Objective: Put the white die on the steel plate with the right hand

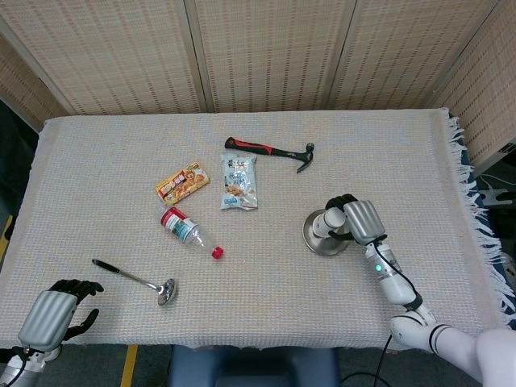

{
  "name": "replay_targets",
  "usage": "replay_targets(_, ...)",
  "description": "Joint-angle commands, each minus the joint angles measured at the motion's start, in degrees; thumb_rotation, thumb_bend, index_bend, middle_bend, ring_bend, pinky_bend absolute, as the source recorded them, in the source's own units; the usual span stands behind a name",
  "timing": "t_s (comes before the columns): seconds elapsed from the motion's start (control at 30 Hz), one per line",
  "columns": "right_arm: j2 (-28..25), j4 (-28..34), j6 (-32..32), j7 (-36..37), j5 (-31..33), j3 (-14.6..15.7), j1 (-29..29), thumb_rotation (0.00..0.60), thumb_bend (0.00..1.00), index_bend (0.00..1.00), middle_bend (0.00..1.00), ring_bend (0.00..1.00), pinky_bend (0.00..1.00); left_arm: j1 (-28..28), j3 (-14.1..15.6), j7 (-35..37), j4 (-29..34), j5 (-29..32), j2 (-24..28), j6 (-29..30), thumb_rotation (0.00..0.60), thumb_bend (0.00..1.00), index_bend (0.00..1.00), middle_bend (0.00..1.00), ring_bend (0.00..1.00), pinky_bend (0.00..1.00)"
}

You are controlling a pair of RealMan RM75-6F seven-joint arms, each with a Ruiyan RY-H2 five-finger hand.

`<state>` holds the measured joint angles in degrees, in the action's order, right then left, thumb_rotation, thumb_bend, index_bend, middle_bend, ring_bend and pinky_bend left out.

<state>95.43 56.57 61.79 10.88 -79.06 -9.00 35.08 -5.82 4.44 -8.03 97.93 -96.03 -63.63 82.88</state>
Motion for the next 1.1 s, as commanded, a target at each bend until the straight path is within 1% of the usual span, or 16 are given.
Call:
replay_targets(0.03, -1.16, 2.01, 1.32, 0.12, -0.11, -0.47, -0.61, 0.6, 0.03, 0.44, 0.4, 0.3, 0.63, 0.0, -0.02, -0.01, 0.0, 0.0, 0.02, 0.02, 0.6, 0.34, 0.39, 0.43, 0.37, 0.38)
replay_targets(0.1, -2.89, 4.93, 2.74, -0.62, -0.12, -0.61, -1.55, 0.6, 0.04, 0.44, 0.4, 0.3, 0.64, 0.02, -0.04, 0.06, 0.02, 0.06, 0.06, 0.06, 0.6, 0.34, 0.39, 0.43, 0.37, 0.38)
replay_targets(0.17, -5.14, 8.35, 3.26, -3.47, 0.83, -0.42, -2.85, 0.6, 0.04, 0.44, 0.4, 0.3, 0.64, 0.04, -0.07, 0.14, 0.06, 0.12, 0.12, 0.11, 0.6, 0.34, 0.39, 0.43, 0.37, 0.38)
replay_targets(0.23, -8.39, 13.48, 3.22, -9.08, 3.34, -0.01, -4.77, 0.6, 0.04, 0.44, 0.4, 0.3, 0.64, 0.08, -0.08, 0.18, 0.09, 0.1, 0.16, 0.21, 0.6, 0.34, 0.39, 0.43, 0.37, 0.38)
replay_targets(0.33, -11.66, 19.29, 4.63, -16.54, 6.83, 0.79, -7.73, 0.6, 0.04, 0.44, 0.4, 0.3, 0.64, 0.1, -0.1, -0.15, 0.17, 0.13, 0.25, 0.23, 0.6, 0.34, 0.39, 0.43, 0.37, 0.38)
replay_targets(0.4, -12.97, 21.75, 5.99, -19.78, 8.52, 1.49, -9.66, 0.6, 0.04, 0.44, 0.4, 0.3, 0.64, 0.21, -0.14, -0.45, 0.39, 0.19, 0.35, 0.4, 0.6, 0.34, 0.39, 0.43, 0.37, 0.38)
replay_targets(0.5, -14.01, 23.7, 7.88, -21.67, 9.59, 2.18, -11.84, 0.6, 0.04, 0.44, 0.4, 0.3, 0.64, 0.28, -0.23, -0.62, 0.56, 0.38, 0.35, 0.47, 0.6, 0.34, 0.39, 0.43, 0.37, 0.38)
replay_targets(0.57, -14.12, 23.74, 8.74, -21.71, 9.4, 2.5, -12.69, 0.6, 0.04, 0.44, 0.4, 0.3, 0.64, 0.28, -0.25, -0.81, 0.57, 0.53, 0.3, 0.35, 0.6, 0.34, 0.39, 0.43, 0.37, 0.38)
replay_targets(0.7, -13.14, 21.32, 9.15, -20.97, 9.0, 2.99, -13.78, 0.6, 0.04, 0.44, 0.4, 0.3, 0.64, 0.17, -0.19, -1.09, 0.76, 0.88, 0.33, -0.21, 0.6, 0.34, 0.39, 0.44, 0.37, 0.38)
replay_targets(0.87, -12.15, 18.44, 6.86, -17.93, 8.53, 3.47, -13.97, 0.6, 0.04, 0.44, 0.4, 0.3, 0.64, 0.18, -0.21, -1.21, 0.82, 0.92, 0.41, -0.22, 0.6, 0.34, 0.39, 0.44, 0.37, 0.38)
replay_targets(0.93, -11.72, 16.96, 6.1, -16.1, 7.36, 3.96, -13.93, 0.6, 0.04, 0.42, 0.4, 0.29, 0.64, 0.19, -0.22, -1.18, 0.79, 0.94, 0.42, -0.21, 0.6, 0.34, 0.39, 0.44, 0.37, 0.38)
replay_targets(0.97, -11.58, 16.3, 5.79, -15.21, 6.72, 4.27, -13.93, 0.6, 0.04, 0.4, 0.39, 0.27, 0.64, 0.2, -0.22, -1.18, 0.78, 0.95, 0.42, -0.2, 0.6, 0.34, 0.39, 0.44, 0.37, 0.38)
replay_targets(1.0, -11.53, 15.72, 5.4, -14.33, 6.01, 4.65, -13.92, 0.6, 0.04, 0.35, 0.37, 0.23, 0.63, 0.2, -0.24, -1.19, 0.78, 0.99, 0.41, -0.2, 0.6, 0.34, 0.39, 0.44, 0.37, 0.38)
replay_targets(1.07, -11.72, 14.78, 4.71, -11.95, 4.14, 5.54, -13.87, 0.6, 0.04, 0.23, 0.26, 0.11, 0.56, 0.2, -0.27, -1.2, 0.76, 1.08, 0.39, -0.24, 0.6, 0.34, 0.39, 0.44, 0.37, 0.38)
replay_targets(1.1, -12.04, 14.55, 4.52, -10.72, 3.16, 5.98, -13.91, 0.6, 0.04, 0.15, 0.19, 0.05, 0.49, 0.2, -0.27, -1.2, 0.78, 1.12, 0.4, -0.27, 0.6, 0.34, 0.39, 0.44, 0.37, 0.38)
